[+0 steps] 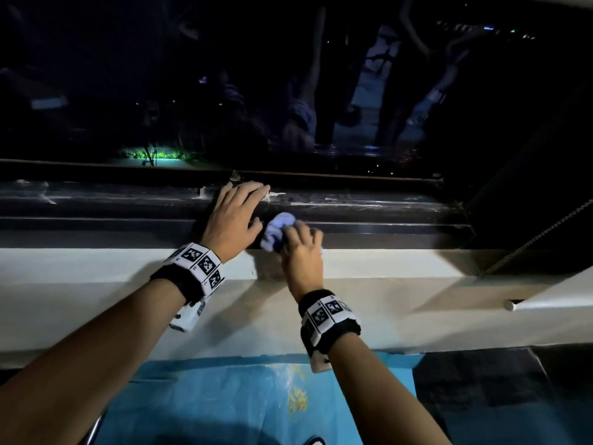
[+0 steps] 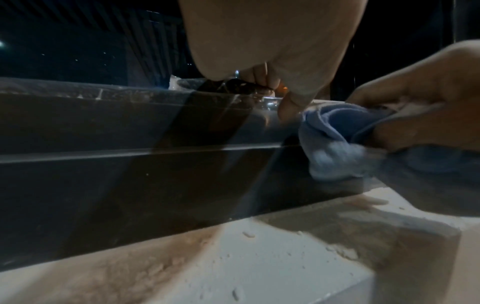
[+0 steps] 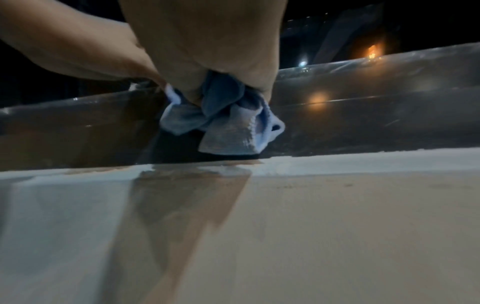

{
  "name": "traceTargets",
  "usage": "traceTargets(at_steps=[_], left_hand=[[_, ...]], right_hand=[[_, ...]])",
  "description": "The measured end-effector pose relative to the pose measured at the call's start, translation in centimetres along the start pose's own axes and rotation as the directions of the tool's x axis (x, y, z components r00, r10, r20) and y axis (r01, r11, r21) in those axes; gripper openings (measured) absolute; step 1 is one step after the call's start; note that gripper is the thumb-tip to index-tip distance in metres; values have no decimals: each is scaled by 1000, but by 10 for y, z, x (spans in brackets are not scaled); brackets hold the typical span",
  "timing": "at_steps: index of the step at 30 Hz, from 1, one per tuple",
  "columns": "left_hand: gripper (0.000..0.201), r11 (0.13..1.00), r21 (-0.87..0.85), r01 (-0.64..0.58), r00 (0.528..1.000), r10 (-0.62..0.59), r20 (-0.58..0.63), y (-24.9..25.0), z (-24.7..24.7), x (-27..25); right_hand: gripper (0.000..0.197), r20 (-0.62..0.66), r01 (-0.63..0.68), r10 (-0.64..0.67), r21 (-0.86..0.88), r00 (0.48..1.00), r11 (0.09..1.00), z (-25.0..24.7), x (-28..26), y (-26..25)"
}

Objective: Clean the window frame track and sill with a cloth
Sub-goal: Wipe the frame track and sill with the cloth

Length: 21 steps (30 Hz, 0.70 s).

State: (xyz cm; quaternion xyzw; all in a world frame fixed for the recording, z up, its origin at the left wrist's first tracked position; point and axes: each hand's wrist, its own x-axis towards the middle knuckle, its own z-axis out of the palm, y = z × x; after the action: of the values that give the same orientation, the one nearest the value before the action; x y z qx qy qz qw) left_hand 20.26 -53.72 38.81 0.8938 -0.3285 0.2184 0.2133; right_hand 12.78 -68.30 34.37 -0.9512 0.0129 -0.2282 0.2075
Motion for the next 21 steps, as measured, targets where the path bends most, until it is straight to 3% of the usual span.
traceTargets(at_steps=[2,5,8,11,13,16,19,21], left_hand=[[60,1000,-6,-2,1000,2,8,-1,-2,-1],[59,1000,-14,-6,1000,6,16,-4,-3,-2],[59,1000,-20,-3,1000,3,16,-4,-2,-2],[59,1000,-22,-3,1000,3,23,-4,-1,-1],[60,1000,-24,-5,1000,6,27,-5,0,-1],[60,1000,-21,-10,1000,10,25,-5,-1,-1],[60,1000,-27,-11,1000,12,26,-5,-1,-1],[61,1000,-28,-14,1000,15,27,-6,-1,-2]], right_hand=[[36,45,20,-25,109,999,994,-6,-12,-2],[39,-68,-82,99,215,993,973,-22,-28,25],[44,-238,-300,357,244,903,922,-31,-18,61],[40,-227,-475,507,180,832,861,-23,2,62],[40,-162,-466,488,155,858,871,-8,3,45],[41,-63,-306,316,139,947,942,13,-5,13],[30,-3,-123,128,262,992,957,1,-13,8],[32,-35,-84,96,249,995,965,-16,-14,23]])
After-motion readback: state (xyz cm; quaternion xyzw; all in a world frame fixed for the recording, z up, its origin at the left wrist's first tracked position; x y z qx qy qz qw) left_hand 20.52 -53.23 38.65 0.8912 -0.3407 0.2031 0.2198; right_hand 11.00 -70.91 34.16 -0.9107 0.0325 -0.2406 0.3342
